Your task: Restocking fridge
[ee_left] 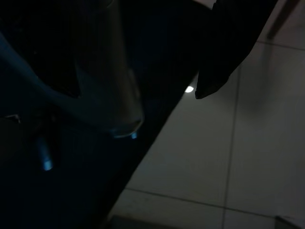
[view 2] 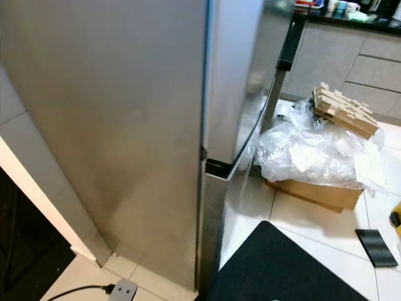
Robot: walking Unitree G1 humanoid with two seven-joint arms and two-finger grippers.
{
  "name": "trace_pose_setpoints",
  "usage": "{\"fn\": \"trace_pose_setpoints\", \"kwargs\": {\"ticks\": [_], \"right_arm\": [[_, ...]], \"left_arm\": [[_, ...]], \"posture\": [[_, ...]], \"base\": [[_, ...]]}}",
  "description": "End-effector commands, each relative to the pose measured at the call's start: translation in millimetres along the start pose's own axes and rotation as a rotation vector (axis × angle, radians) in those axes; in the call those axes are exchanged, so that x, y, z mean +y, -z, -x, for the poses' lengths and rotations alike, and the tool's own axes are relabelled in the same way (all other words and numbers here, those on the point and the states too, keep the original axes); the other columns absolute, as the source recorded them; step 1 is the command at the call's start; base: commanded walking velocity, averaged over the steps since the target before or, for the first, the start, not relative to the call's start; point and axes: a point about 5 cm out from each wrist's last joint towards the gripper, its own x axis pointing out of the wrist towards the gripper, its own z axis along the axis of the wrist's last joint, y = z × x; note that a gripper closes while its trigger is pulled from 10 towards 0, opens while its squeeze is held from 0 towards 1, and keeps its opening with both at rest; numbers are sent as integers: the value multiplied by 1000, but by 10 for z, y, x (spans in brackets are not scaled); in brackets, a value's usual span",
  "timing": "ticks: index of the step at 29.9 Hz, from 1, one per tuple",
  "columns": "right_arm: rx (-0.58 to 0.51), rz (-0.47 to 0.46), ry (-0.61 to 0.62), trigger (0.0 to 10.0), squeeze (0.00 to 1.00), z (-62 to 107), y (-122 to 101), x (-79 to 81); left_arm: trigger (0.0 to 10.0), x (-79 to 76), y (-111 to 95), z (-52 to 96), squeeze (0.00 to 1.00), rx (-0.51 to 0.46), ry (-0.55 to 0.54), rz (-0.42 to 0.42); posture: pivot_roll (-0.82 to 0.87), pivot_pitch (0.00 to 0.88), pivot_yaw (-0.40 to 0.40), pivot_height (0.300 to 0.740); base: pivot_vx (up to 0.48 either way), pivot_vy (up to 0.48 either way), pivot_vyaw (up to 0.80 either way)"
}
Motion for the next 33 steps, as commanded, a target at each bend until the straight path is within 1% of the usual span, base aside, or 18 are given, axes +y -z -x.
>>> {"fn": "trace_pose_setpoints", "kwargs": {"ticks": [1,12,21,25,29,33], "right_arm": [[6,18,10,10000,0,6,20,-45],[7,13,7,10000,0,8,24,-51],[-7,3,2,10000,0,6,0,-38],[-37,-2,-15,10000,0,5,-51,-13],[-66,-5,-33,10000,0,6,-154,28],[-82,3,-58,10000,0,8,-229,73]], "left_arm": [[10000,-30,53,4,0,18,13,2],[10000,-28,61,5,0,22,8,4],[10000,-14,69,8,0,24,-8,7],[10000,-9,74,9,0,25,-12,8],[10000,9,83,13,0,23,-31,19],[10000,29,101,20,0,26,-47,24]], "posture": [[-67,0,-21,740],[-69,0,-20,740],[-69,0,-20,740],[-68,0,-22,740],[-67,0,-24,740],[-64,0,-27,740]], "base": [[0,-472,0],[0,-471,0],[0,0,0],[0,0,0],[0,0,0],[0,0,663]]}}
